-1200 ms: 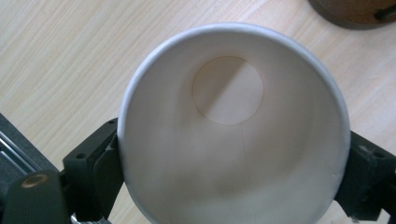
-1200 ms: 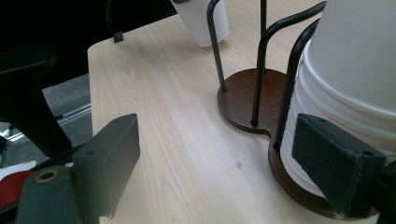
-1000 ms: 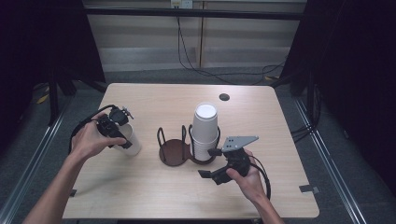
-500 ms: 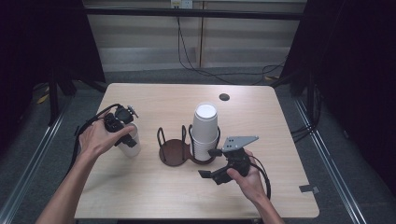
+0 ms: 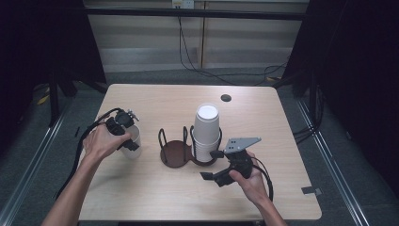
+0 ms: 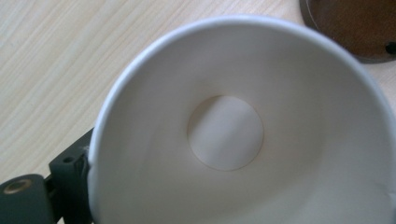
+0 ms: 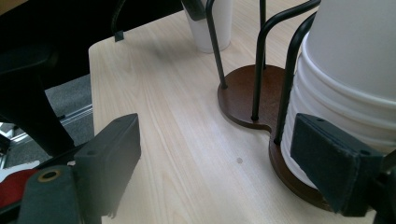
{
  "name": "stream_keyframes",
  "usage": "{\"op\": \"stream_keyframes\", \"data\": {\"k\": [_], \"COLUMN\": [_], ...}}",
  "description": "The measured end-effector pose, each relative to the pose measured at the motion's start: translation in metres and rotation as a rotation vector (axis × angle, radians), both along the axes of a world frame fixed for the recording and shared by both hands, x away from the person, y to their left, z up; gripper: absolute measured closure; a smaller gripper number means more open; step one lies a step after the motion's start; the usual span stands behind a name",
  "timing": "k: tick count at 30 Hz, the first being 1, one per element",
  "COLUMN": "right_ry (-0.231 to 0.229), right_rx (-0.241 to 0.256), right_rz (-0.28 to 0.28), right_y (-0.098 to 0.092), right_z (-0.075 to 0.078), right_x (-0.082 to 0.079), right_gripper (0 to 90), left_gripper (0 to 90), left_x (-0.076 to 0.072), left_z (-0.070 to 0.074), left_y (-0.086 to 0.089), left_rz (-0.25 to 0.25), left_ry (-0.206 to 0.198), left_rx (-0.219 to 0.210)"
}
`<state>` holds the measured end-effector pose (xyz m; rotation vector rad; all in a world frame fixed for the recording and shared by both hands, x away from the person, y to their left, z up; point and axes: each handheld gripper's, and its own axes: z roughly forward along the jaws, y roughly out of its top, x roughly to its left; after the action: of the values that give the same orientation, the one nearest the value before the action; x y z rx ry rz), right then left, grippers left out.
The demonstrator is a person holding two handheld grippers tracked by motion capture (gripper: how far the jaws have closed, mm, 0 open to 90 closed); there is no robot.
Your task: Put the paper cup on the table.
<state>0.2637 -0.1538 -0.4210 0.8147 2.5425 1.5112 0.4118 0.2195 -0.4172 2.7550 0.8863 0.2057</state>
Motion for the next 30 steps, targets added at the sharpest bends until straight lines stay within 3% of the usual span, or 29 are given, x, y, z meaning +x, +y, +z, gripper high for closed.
{"op": "stream_keyframes", "data": {"k": [7,11,15,19,20,25,30], "right_ry": [0.005,0.006,0.001,0.001,0.002,0.0,0.002], "right_rx": [0.003,0.001,0.003,0.009,0.01,0.006,0.007], "right_rz": [0.0,-0.003,0.001,-0.002,-0.002,0.0,-0.003], "right_y": [0.001,0.0,0.0,-0.001,-0.001,0.0,-0.001], "right_z": [-0.001,-0.001,-0.001,0.0,0.0,0.0,-0.001], "right_x": [0.0,0.0,0.0,0.0,0.0,0.0,0.0], "right_gripper": [15.9,15.9,15.9,15.9,15.9,15.8,15.8], "left_gripper": [6.3,6.3,6.9,6.9,6.9,6.9,8.7], "left_x": [-0.001,-0.005,-0.007,-0.01,-0.012,-0.017,-0.028], "left_z": [-0.005,-0.007,-0.01,-0.01,-0.01,-0.01,-0.012], "left_y": [0.011,0.014,0.023,0.032,0.036,0.044,0.056], "left_rz": [0.009,0.011,0.029,0.031,0.028,0.028,0.029], "left_ry": [0.016,0.007,0.013,0.015,0.008,0.0,-0.043], "left_rx": [-0.046,-0.042,-0.1,-0.129,-0.147,-0.152,-0.178]}}
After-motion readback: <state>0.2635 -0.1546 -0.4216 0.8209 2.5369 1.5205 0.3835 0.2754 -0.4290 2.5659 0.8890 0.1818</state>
